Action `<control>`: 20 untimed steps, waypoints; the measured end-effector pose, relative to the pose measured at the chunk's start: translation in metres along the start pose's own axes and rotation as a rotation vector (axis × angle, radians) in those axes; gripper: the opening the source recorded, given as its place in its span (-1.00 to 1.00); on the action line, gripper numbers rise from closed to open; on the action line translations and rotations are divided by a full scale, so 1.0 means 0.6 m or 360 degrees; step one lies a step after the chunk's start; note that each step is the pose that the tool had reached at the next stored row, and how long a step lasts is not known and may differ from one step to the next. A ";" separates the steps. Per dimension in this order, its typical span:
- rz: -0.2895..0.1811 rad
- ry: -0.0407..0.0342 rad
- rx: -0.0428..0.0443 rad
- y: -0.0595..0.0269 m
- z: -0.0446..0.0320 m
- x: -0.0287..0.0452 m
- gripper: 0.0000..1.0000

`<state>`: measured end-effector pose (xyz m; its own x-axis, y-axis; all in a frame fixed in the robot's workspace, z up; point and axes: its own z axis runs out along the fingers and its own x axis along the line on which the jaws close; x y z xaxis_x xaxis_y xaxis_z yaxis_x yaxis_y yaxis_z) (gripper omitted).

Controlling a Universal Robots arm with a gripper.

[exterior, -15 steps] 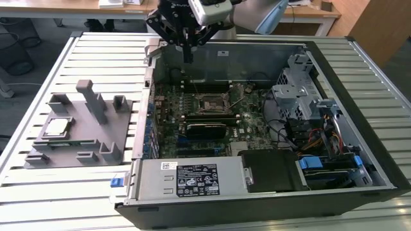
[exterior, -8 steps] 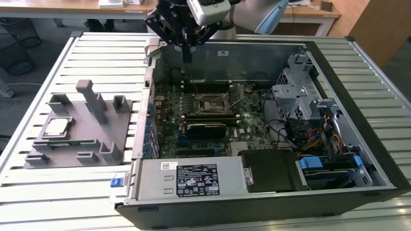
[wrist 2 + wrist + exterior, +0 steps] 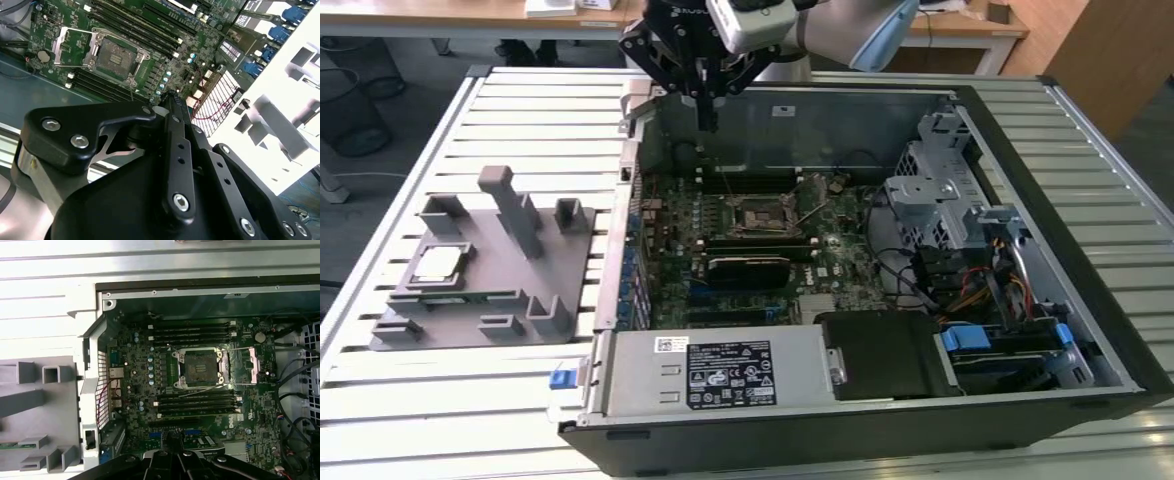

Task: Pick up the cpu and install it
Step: 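Reach for the cpu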

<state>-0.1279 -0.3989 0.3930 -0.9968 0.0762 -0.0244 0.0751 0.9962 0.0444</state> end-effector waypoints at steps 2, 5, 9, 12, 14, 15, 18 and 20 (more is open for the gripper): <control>0.0000 0.0000 0.0000 0.000 0.000 0.001 -0.79; 0.0000 0.0000 0.0000 0.000 0.000 0.002 -0.79; 0.0000 0.0000 0.0000 0.000 0.000 0.004 -0.79; 0.0000 0.0000 0.0000 0.000 0.001 0.005 -0.79; 0.0000 0.0000 0.0000 -0.001 0.001 0.006 -0.79; 0.0000 0.0000 0.0000 -0.001 0.001 0.007 -0.79; 0.0000 0.0000 0.0000 -0.001 0.001 0.008 -0.79; 0.0000 0.0000 0.0000 -0.001 0.001 0.009 -0.79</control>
<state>-0.1332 -0.3989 0.3920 -0.9968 0.0762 -0.0245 0.0751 0.9962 0.0444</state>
